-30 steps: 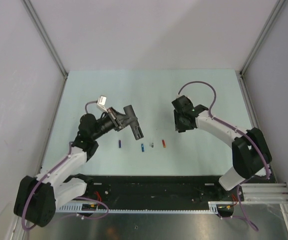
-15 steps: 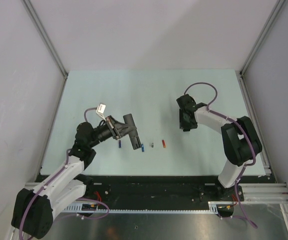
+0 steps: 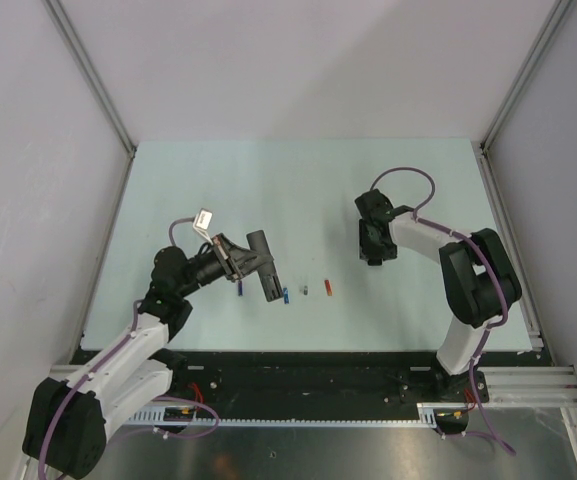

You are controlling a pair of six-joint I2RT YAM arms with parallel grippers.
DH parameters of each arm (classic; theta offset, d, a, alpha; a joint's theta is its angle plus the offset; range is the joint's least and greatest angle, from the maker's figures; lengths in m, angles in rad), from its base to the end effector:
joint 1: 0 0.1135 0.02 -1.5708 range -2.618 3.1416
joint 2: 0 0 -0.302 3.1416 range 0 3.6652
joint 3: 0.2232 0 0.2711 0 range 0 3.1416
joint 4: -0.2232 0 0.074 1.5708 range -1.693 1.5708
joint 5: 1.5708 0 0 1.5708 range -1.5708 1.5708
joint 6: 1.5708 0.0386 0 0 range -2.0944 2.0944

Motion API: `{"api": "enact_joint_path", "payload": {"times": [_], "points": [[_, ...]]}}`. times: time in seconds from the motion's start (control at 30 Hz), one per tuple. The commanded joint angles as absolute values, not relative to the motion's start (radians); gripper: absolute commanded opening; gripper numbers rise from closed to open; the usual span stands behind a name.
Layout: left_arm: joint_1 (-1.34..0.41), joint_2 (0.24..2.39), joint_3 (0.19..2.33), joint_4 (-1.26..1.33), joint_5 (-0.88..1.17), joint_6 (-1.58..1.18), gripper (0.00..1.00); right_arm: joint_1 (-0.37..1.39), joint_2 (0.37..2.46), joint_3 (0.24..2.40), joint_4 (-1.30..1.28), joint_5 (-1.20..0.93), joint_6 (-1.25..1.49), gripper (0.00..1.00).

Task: Load the batteries into the remote control
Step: Place the battery cover at the center of the board, then pick up the battery from the center of the board.

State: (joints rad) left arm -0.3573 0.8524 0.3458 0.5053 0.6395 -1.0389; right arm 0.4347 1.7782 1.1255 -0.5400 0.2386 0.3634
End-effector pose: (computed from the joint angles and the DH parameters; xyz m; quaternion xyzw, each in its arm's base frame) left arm 0.1667 -0.0868 0.2649 -0.0152 0.7073 -0.6016 0.3709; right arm 0.3393 0.1475 0.1925 -0.0124 0.9754 -0.0352 0.2174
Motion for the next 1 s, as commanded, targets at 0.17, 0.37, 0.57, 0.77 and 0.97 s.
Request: {"api": "enact_joint_path", "payload": {"times": [0.17, 0.37, 0.57, 0.77, 0.97], "points": [[-0.350, 0.839, 0.345, 0.522, 0.655, -1.042, 0.00, 0.433, 1.712, 1.121, -0.535, 0.232, 0.379, 0.61], [-0.345, 0.827, 0.342, 0.512, 0.655, -1.040, 0.00, 0.503, 1.547, 1.077, -0.531, 0.274, 0.393, 0.62], [-0.344, 0.821, 0.325, 0.508, 0.637, -1.045, 0.00, 0.713, 1.288, 0.935, -0.430, 0.437, 0.431, 0.60], [-0.344, 0.805, 0.313, 0.505, 0.615, -1.040, 0.00, 0.759, 1.064, 0.806, -0.339, 0.428, 0.505, 0.59], [-0.344, 0.822, 0.318, 0.499, 0.606, -1.045, 0.00, 0.746, 0.960, 0.686, -0.209, 0.333, 0.460, 0.61]]}}
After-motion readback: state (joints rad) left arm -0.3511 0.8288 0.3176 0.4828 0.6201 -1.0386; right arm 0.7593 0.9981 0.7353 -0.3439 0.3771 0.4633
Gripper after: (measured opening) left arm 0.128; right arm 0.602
